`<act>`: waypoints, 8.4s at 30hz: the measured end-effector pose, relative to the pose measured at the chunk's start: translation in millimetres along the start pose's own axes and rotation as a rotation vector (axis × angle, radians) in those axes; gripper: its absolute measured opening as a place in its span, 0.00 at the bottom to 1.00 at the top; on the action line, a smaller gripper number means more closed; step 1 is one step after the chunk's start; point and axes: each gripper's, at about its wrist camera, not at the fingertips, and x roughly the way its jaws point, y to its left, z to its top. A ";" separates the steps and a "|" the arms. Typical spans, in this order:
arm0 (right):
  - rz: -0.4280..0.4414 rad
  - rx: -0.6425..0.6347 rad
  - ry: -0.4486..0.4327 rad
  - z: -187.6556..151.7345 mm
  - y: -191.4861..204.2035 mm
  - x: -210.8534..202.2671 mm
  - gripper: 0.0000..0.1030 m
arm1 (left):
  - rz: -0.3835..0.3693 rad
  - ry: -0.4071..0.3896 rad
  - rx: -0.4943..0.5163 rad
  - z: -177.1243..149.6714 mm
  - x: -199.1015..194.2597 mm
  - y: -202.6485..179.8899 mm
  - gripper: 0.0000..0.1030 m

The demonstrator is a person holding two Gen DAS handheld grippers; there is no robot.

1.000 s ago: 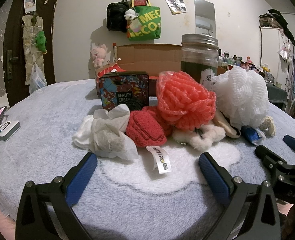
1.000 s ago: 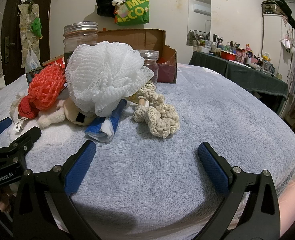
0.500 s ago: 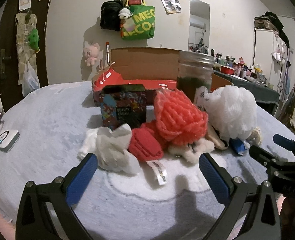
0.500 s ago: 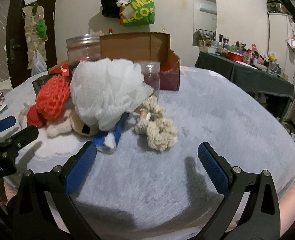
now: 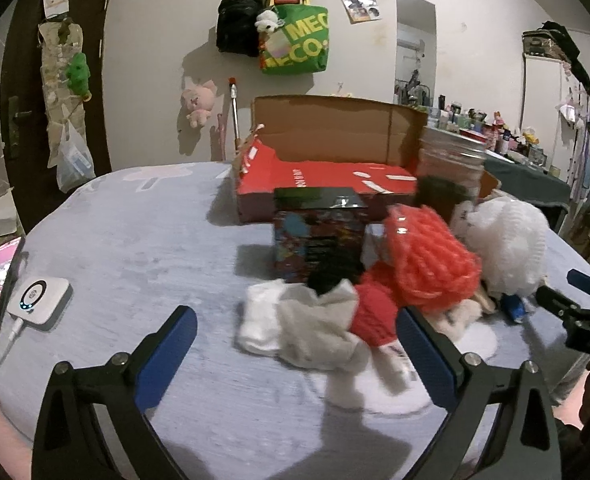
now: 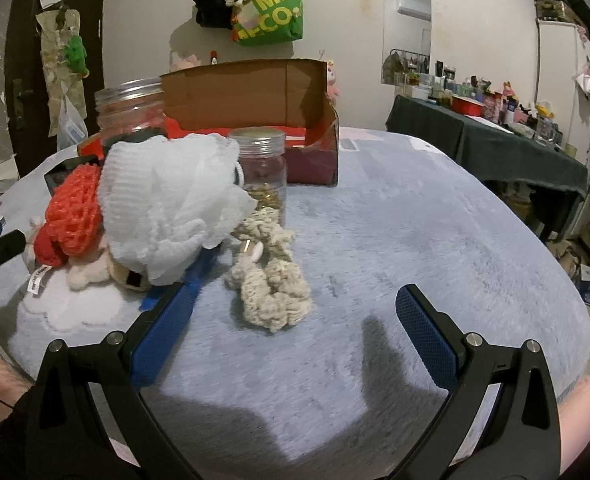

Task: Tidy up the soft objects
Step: 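Grasp the white tissue with the left tool while the right tool grasps the beige crochet scrunchie, then carry the tissue and scrunchie with both tools into the red box, then open both tools to drop tissue and scrunchie in the box, then grasp the red mesh puff with the left tool while the right tool grasps the white bath puff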

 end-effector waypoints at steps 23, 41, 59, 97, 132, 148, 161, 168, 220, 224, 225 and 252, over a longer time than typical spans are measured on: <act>0.118 0.029 0.033 2.5 -12.8 13.6 0.24 | -0.140 0.053 0.085 2.5 6.3 -10.1 0.09; 0.127 0.032 -0.004 20.7 -18.0 1.6 0.23 | -0.150 0.043 0.082 24.2 -2.1 -1.4 0.08; 0.124 -0.021 0.004 35.2 -34.0 13.9 0.24 | -0.118 0.071 0.157 46.3 19.9 32.0 0.08; 0.376 -0.204 0.075 153.4 -38.4 91.7 0.23 | -0.277 0.138 0.341 157.1 120.8 23.7 0.08; 0.089 -0.259 0.509 203.4 25.6 260.2 0.25 | -0.099 0.442 0.356 191.2 264.5 -24.9 0.14; 0.091 -0.328 0.455 205.3 36.9 239.7 0.58 | -0.121 0.325 0.280 200.3 232.2 -21.8 0.72; 0.096 -0.259 0.221 233.8 31.8 123.2 0.77 | -0.142 -0.012 0.183 210.9 95.6 -27.5 1.00; 0.114 -0.229 0.032 220.4 36.4 27.3 0.88 | -0.146 -0.134 0.159 187.2 24.1 -33.5 1.00; 0.296 0.031 -0.027 36.0 26.8 4.8 0.93 | -0.208 -0.031 0.123 26.9 13.5 -69.1 1.00; 0.351 0.045 -0.001 39.9 27.2 18.4 0.93 | -0.215 -0.027 0.140 28.3 18.1 -71.4 0.96; 0.370 0.054 0.006 40.5 26.4 21.6 0.93 | -0.216 -0.021 0.144 28.5 20.1 -72.2 0.91; 0.442 0.083 -0.129 42.3 18.3 -23.1 0.39 | -0.317 -0.051 0.094 49.9 -14.8 -52.4 0.48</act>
